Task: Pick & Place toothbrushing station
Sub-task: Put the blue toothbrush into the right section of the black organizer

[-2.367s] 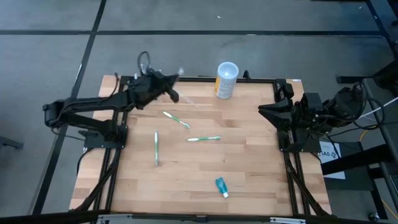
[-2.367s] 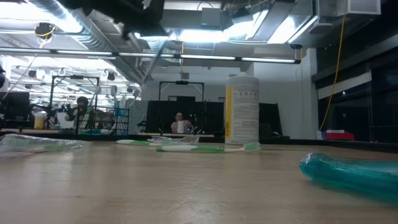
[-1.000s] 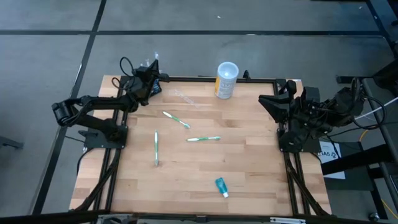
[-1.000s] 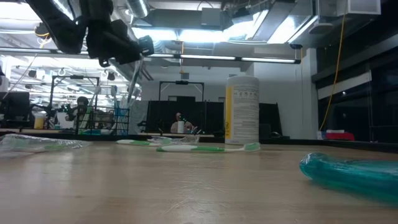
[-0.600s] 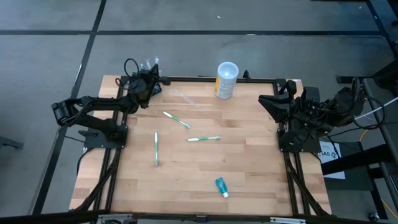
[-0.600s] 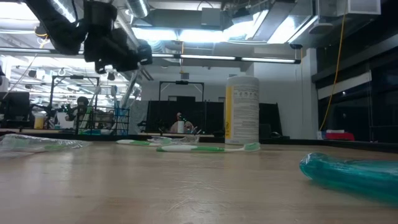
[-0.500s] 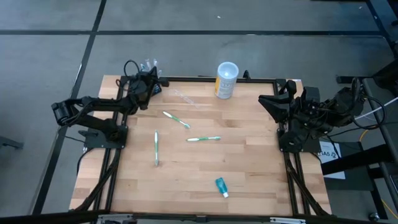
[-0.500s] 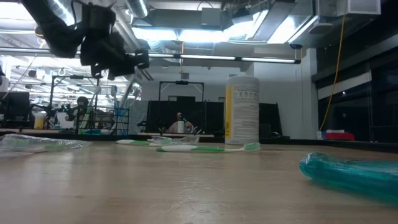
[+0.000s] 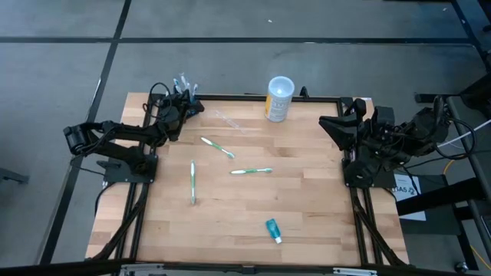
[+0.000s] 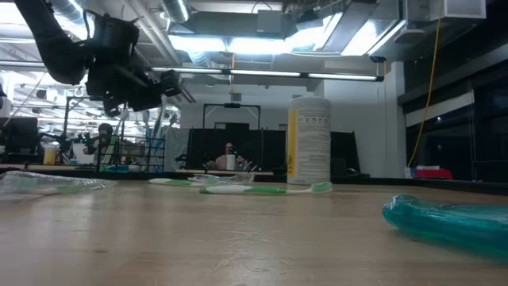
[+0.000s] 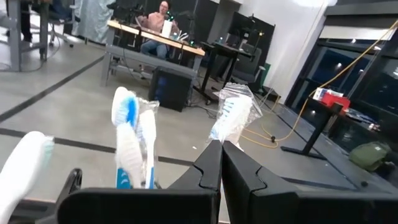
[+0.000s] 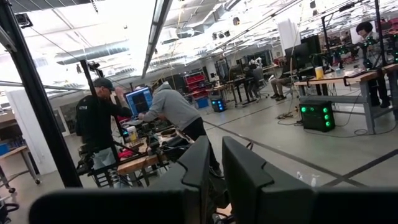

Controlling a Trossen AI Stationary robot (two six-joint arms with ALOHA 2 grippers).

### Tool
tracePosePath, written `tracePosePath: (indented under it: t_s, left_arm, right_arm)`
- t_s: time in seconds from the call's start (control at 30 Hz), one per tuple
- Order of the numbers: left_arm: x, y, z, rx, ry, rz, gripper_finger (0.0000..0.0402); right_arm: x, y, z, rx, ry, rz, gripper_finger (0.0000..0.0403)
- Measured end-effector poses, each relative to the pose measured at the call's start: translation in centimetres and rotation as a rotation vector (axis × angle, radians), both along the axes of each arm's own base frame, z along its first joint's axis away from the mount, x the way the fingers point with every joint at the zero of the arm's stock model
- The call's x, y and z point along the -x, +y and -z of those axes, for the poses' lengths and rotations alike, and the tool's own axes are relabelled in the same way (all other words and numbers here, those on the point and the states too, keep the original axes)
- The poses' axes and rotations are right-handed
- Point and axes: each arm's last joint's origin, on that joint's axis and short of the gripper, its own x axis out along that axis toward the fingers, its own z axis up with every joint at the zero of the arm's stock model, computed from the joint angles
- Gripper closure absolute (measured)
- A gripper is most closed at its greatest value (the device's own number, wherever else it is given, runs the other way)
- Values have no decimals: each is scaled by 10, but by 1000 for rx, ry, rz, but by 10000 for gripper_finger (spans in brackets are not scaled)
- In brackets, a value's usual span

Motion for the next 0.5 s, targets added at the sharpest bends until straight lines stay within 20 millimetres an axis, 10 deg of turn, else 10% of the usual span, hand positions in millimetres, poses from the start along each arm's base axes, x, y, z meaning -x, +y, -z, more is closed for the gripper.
tracePosePath:
  t_s: [0.5]
  left_arm:
    - [0, 0, 6, 37, 9, 10, 400]
  right_arm:
    - [0, 1, 0, -15, -11, -29, 353]
